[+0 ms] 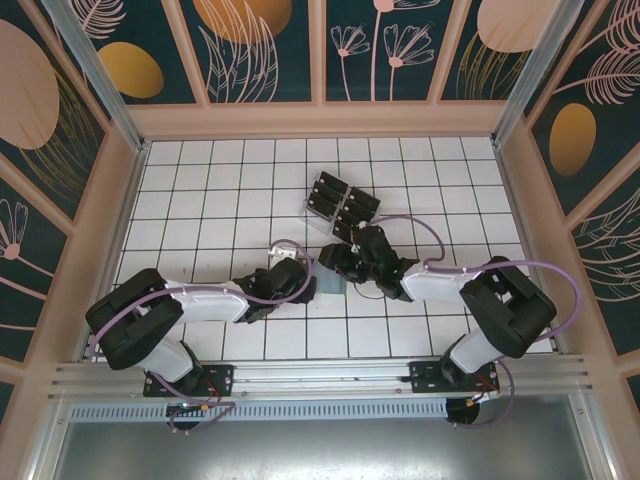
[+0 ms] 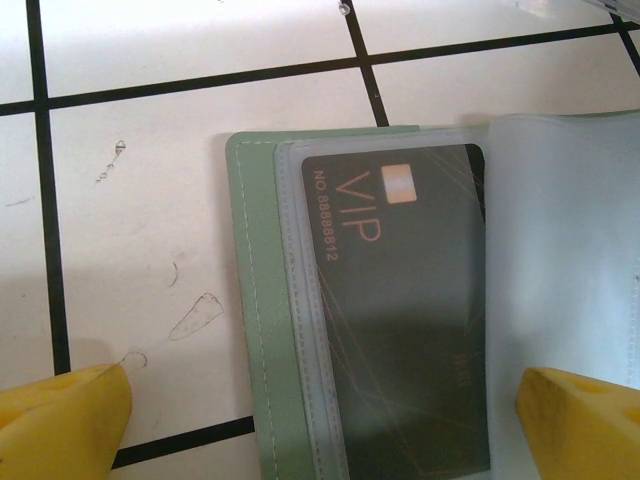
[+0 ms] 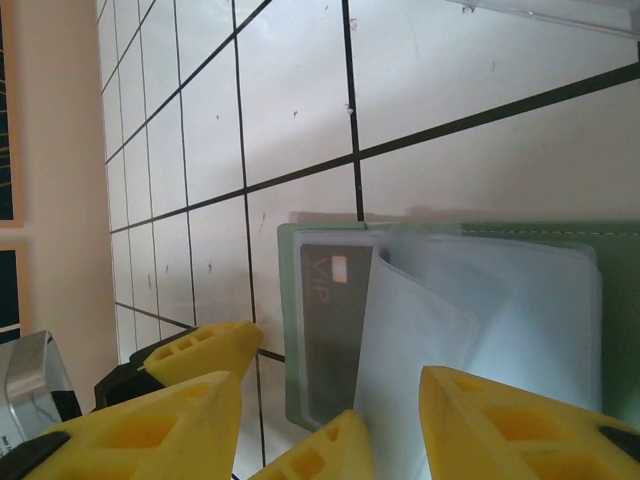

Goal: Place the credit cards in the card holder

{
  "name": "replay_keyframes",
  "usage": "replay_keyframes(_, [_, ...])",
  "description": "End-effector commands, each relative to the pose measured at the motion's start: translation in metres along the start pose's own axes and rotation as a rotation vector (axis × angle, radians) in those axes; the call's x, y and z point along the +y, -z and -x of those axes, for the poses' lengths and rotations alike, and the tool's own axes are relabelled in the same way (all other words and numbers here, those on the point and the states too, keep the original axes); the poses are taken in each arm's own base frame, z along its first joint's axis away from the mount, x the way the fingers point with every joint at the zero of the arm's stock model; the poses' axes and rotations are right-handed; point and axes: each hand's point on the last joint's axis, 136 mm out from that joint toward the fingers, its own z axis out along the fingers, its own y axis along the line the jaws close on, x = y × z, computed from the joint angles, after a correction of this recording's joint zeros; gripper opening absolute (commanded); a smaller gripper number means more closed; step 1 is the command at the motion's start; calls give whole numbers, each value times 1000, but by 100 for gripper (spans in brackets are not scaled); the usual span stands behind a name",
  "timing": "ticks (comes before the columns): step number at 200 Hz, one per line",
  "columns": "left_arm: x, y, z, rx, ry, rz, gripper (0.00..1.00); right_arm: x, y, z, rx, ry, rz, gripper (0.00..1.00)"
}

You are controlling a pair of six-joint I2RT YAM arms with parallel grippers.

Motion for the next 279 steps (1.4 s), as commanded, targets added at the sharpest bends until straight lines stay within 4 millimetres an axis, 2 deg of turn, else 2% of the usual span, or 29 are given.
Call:
replay_keyframes(1, [4,-2,-4,-7,6,16,99,-13,-6,-1,-1,7,-38,50])
replay_keyframes(95, [6,-1,-6,-11,2,18,99,-22,-20,-5,23,2,-73,50])
replay_keyframes(125, [5,-1,-5,-15,3,15,98,-18,-26,-4,35,12,-65,50])
replay_keyframes(154, [5,2,-1,-25,8,12,98,-5,-30,-2,44,38,-45,51])
replay_keyframes(184, [8,17,15,-79,34,19,99,11,-30,-2,53,62,-29,50])
replay_keyframes(218, [25,42,31,-168,107,55,99,29,-34,-3,59,89,-19,51])
replay_keyframes(244, [36,56,37,-213,156,75,98,31,-50,-6,86,91,-29,51])
replay_keyframes(279, [45,64,37,-234,179,92,98,34,-75,-14,136,93,-29,51])
